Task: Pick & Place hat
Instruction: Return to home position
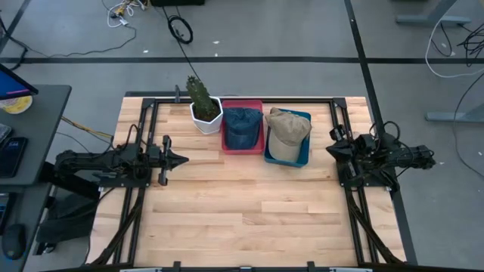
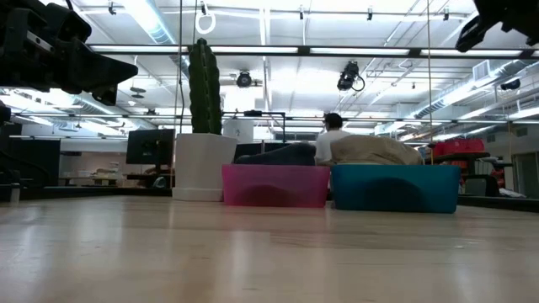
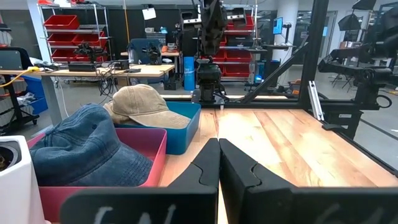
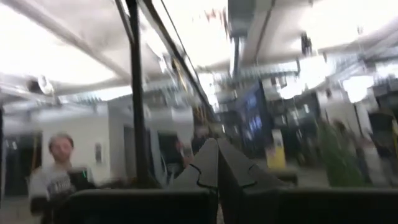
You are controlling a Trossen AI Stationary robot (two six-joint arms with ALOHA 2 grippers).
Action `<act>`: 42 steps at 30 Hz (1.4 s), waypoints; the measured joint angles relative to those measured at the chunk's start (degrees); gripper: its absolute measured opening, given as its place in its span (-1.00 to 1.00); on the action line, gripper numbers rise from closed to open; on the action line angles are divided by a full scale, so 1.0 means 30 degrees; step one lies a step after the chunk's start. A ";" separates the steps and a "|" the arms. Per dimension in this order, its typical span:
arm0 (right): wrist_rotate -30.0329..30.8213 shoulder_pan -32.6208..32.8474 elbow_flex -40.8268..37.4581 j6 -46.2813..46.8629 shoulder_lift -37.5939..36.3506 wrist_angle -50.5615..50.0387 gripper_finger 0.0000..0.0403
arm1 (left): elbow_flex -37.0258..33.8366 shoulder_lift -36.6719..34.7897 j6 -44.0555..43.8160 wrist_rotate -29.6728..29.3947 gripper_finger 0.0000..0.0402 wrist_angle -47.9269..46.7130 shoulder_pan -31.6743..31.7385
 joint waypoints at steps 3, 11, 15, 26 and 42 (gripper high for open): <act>-0.0231 0.0000 -0.1302 0.0253 -0.0005 0.3461 -1.00 | 0.0000 0.0000 0.0007 0.0007 -0.99 -0.0001 -0.0005; 0.0265 -0.0338 -0.2433 -0.0006 0.0001 0.6010 -1.00 | 0.0000 0.0000 0.0007 0.0013 -0.99 -0.0023 0.0000; 0.0094 -0.0634 -0.2433 -0.0525 -0.0005 0.4971 -1.00 | 0.0000 0.0000 0.0007 0.0007 -0.99 -0.0023 -0.0004; -0.0228 -0.1053 -0.2441 -0.1453 -0.0005 -0.1842 -1.00 | 0.0000 0.0000 0.0007 0.0007 -0.99 -0.0015 0.0000; -0.0694 -0.1056 -0.2445 -0.2521 0.0006 -0.5966 -1.00 | 0.0000 0.0000 0.0007 0.0007 -0.99 -0.0004 0.0000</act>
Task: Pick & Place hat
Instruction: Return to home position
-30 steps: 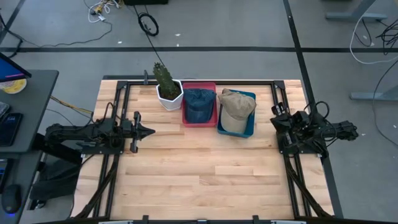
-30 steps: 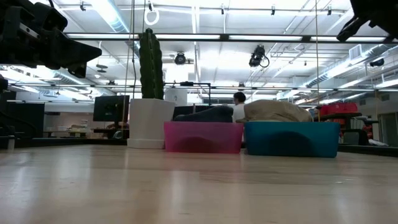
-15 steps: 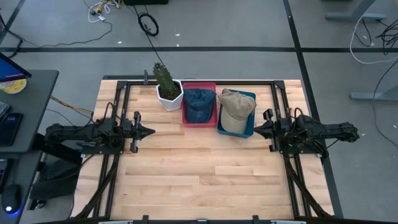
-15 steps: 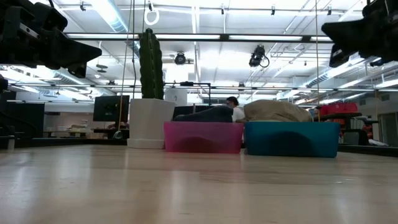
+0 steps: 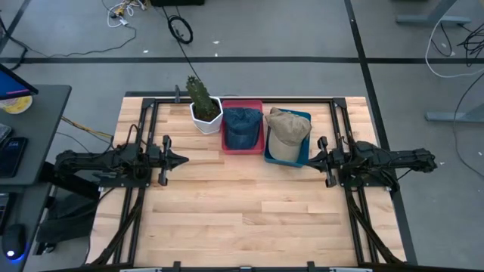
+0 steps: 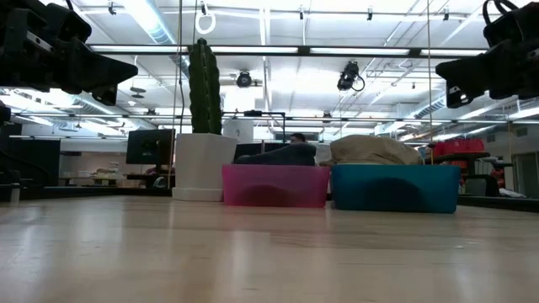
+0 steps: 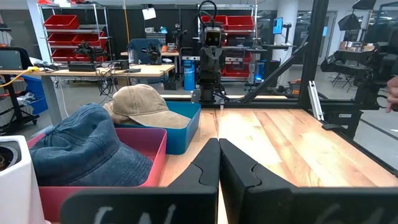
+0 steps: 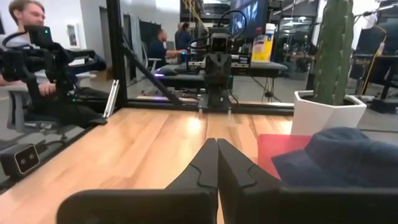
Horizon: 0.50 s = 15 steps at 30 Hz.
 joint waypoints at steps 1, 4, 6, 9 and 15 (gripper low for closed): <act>0.0003 0.0000 -0.0003 -0.0067 0.0013 -0.0018 -1.00 | 0.0000 0.0000 0.0000 0.0000 -0.99 -0.0004 0.0000; 0.0011 0.0000 -0.0003 -0.0426 0.0025 0.0031 -1.00 | 0.0000 0.0000 0.0000 0.0000 -0.99 0.0003 -0.0005; 0.0062 0.0000 -0.0003 -0.0619 0.0025 0.0023 -1.00 | 0.0000 0.0000 -0.0007 0.0000 -0.99 0.0003 -0.0003; 0.0551 0.0000 -0.0003 -0.0619 0.0025 -0.0031 -0.99 | 0.0000 0.0000 0.0000 0.0000 -0.99 0.0003 0.0000; 0.0739 0.0000 -0.0003 -0.0534 0.0025 -0.0074 -0.89 | 0.0000 0.0000 -0.0002 0.0000 -0.99 0.0003 0.0000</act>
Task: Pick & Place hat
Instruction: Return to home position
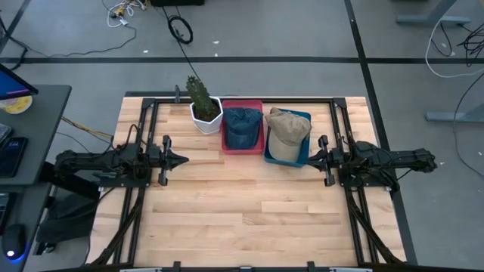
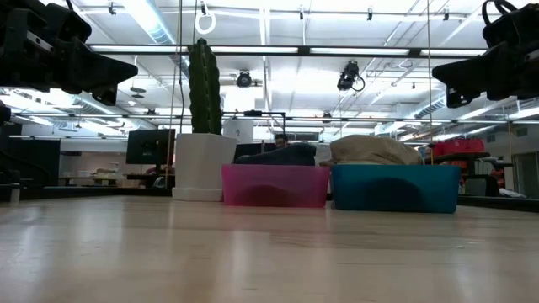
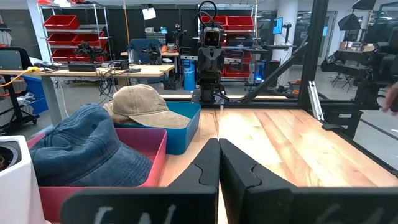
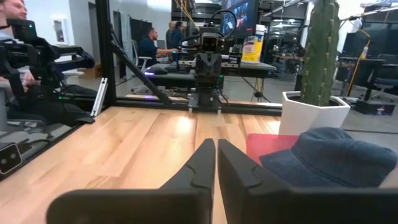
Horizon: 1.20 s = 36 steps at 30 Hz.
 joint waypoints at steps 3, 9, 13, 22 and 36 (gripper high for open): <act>-0.0017 0.0000 0.0000 0.0024 0.0007 0.0000 -0.86 | 0.0000 0.0000 -0.0005 0.0000 -0.99 0.0000 0.0000; -0.0058 0.0000 0.0000 0.0024 0.0007 0.0007 -0.86 | 0.0000 0.0000 0.0002 0.0000 -0.99 0.0000 0.0000; -0.0058 0.0000 0.0000 0.0032 0.0007 0.0007 -0.85 | 0.0000 0.0000 0.0002 0.0000 -0.99 0.0000 -0.0001; -0.0054 0.0000 0.0000 0.0032 0.0007 0.0015 -0.87 | 0.0000 0.0000 0.0002 0.0000 -0.99 0.0000 0.0000; -0.0051 0.0000 0.0000 0.0032 0.0007 0.0022 -0.87 | 0.0000 0.0000 -0.0005 0.0000 -0.99 0.0000 -0.0005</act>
